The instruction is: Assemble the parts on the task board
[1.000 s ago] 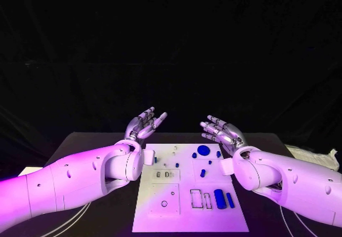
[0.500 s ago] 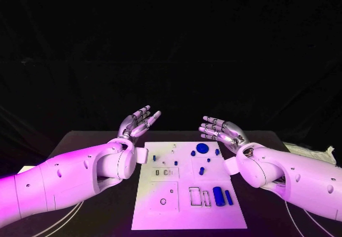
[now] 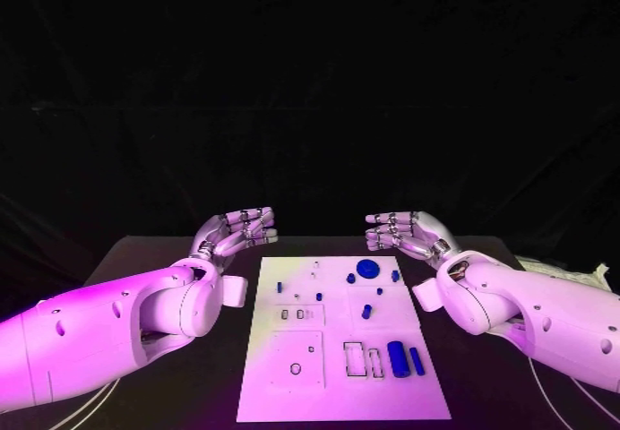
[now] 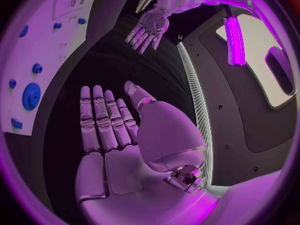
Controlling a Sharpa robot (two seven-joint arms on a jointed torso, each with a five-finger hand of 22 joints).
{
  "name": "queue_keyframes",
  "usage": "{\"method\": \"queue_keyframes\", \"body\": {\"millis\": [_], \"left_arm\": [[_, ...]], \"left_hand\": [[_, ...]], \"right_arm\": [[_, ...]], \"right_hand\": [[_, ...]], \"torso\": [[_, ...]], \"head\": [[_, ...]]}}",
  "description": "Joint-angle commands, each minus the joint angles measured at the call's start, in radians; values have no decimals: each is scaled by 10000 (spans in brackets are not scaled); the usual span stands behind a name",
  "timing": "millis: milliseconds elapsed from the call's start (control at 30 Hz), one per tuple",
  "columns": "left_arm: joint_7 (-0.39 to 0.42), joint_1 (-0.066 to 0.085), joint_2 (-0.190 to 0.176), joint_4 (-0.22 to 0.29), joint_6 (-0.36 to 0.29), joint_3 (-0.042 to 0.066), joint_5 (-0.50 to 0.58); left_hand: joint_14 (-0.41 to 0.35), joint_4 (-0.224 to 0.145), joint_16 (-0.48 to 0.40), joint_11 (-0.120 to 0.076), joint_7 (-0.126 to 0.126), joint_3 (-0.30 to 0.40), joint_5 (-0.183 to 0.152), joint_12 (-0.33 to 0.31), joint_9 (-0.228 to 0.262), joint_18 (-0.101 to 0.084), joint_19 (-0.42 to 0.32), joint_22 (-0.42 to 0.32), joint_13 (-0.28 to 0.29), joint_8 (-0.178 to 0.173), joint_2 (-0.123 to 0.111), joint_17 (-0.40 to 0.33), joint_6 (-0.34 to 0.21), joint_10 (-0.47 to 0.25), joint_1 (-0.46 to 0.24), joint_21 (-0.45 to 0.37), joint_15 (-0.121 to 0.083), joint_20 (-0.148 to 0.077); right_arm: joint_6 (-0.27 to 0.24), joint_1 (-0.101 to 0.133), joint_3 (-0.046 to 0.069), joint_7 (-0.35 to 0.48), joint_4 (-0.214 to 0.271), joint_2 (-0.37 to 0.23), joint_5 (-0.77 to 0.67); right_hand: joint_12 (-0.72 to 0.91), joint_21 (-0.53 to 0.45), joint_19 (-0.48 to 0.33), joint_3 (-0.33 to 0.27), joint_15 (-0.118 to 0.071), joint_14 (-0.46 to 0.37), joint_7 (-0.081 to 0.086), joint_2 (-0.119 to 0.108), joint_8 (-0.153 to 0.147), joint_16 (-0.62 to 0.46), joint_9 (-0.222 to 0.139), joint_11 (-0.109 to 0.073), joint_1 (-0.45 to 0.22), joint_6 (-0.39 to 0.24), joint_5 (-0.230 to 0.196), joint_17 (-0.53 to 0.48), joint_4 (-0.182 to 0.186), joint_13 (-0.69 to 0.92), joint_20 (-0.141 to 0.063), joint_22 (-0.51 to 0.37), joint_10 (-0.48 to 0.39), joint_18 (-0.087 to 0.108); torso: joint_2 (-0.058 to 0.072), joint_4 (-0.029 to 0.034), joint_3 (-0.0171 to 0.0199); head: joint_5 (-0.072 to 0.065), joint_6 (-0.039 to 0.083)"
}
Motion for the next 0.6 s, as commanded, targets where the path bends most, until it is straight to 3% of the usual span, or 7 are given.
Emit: {"method": "queue_keyframes", "body": {"millis": [33, 100, 200, 367, 433, 600], "left_arm": [[-224, 40, -334, 404, 1137, 6, 246], [-268, 52, -551, 636, 1615, 33, 210], [-310, 66, -814, 998, 2090, 97, 109], [-361, 97, -1077, 1536, 2420, 163, 34], [-392, 126, -1136, 1678, 2437, 175, 21], [-432, 271, -1166, 1879, 2419, 187, 7]], "left_hand": [[665, -175, 275, -194, 256, 114, 29, 175, -19, 124, 656, 128, 34, 77, -27, 142, 484, 624, 101, 350, -231, -234], [1077, -359, 407, -321, 152, 187, 18, 223, -67, 117, 999, 200, 38, 52, -137, 270, 701, 986, 183, 539, -386, -393], [1537, -558, 510, -451, 60, 264, -41, 223, -120, 115, 1327, 288, 28, -23, -258, 454, 886, 1371, 260, 749, -555, -563], [1955, -803, 563, -564, -23, 398, -191, 61, -146, 99, 1597, 454, -23, -130, -366, 746, 1179, 1753, 307, 1060, -699, -731], [1994, -820, 563, -567, -22, 419, -201, 10, -149, 93, 1665, 509, -29, -166, -372, 808, 1221, 1806, 269, 1158, -715, -753], [1974, -812, 533, -564, -17, 419, -209, -33, -150, 80, 1673, 546, -30, -199, -386, 851, 1257, 1852, 202, 1215, -708, -760]], "right_arm": [[-95, 163, 48, -286, -103, -72, -2546], [-122, 285, 78, -589, -161, -120, -3409], [-11, 407, 127, -1084, -236, -172, -4612], [412, 571, 206, -1996, -278, -197, -6933], [612, 630, 241, -2340, -248, -177, -7791], [1070, 817, 295, -3108, -134, -106, -9427]], "right_hand": [[-29, 158, 264, 216, -124, 382, 422, -54, 74, 36, 21, -106, 40, 675, -69, 13, -36, -14, -124, 40, 314, 76], [-3, 339, 536, 298, -255, 770, 314, -137, 101, 83, 33, -222, -48, 956, -239, 40, -16, 8, -238, 102, 682, 85], [50, 759, 1092, 407, -531, 1535, 130, -335, 163, 271, 46, -446, -51, 1343, -325, 126, -80, 20, -529, 282, 1286, 82], [-27, 1594, 1928, 467, -953, 2812, -81, -612, 169, 636, 39, -722, 15, 1748, -484, 354, -190, 12, -992, 701, 1931, 65], [-133, 2056, 2363, 397, -1130, 3548, -145, -710, 120, 916, 25, -818, -59, 1822, -760, 529, -129, 3, -1203, 943, 2046, 70], [-357, 3109, 3090, 361, -1426, 4888, -325, -841, 32, 1738, 18, -990, -38, 2022, -763, 1039, -64, 0, -1636, 1530, 2278, 52]], "torso": [[381, -13, 17], [519, 3, 25], [764, 20, -9], [1080, 87, -15], [1187, 123, -9], [1388, 245, 7]], "head": [[-50, 38], [-161, 71], [-314, 156], [-530, 271], [-562, 290], [-629, 333]]}}
